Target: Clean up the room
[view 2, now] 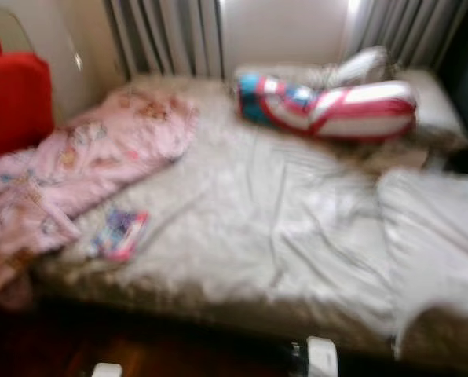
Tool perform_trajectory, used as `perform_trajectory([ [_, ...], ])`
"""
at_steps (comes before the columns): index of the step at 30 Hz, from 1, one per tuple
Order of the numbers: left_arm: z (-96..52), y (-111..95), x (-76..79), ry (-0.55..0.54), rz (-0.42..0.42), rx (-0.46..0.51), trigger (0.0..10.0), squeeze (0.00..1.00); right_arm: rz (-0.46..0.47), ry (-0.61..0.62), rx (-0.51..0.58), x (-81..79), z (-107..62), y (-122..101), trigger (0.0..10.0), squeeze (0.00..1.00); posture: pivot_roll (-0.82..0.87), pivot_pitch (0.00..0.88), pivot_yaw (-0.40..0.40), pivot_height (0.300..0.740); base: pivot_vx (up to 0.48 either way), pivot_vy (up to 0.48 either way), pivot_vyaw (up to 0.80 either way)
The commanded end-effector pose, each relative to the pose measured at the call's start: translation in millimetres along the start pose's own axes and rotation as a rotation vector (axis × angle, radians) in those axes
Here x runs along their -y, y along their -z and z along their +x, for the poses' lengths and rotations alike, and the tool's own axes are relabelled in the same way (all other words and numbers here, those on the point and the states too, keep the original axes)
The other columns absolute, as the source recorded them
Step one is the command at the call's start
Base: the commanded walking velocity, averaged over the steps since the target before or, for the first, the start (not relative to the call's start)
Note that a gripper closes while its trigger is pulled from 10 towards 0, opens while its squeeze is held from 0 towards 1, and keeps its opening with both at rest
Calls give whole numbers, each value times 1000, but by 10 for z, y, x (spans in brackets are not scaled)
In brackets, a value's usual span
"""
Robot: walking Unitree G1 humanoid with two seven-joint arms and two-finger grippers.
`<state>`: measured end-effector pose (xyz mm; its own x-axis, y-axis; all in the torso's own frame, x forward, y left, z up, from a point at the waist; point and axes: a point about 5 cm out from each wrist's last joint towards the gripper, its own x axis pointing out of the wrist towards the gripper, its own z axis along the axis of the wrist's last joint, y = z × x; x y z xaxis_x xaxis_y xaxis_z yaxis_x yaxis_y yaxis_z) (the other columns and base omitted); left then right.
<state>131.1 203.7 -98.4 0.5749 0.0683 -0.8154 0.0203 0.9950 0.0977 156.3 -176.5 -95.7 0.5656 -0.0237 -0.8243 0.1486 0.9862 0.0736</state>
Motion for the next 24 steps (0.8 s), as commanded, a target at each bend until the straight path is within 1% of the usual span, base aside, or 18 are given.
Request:
perform_trajectory([
  [1, -15, 57, -21, -1, 6, -26, 10000, 0, -1, -7, 0, -43, 5, -3, 10000, 0, -41, 30, -21, 740, 0, 480, 0],
  [9, -13, 53, -21, 1, 7, -26, 10000, 0, -3, -11, 1, -71, 7, -2, 10000, 0, -40, 28, -21, 740, 0, 480, 0],
  [24, -13, 52, -20, 1, 7, -26, 10000, 0, -12, -11, -3, -26, 6, -12, 10000, 0, -40, 27, -21, 740, 0, 480, 0],
])
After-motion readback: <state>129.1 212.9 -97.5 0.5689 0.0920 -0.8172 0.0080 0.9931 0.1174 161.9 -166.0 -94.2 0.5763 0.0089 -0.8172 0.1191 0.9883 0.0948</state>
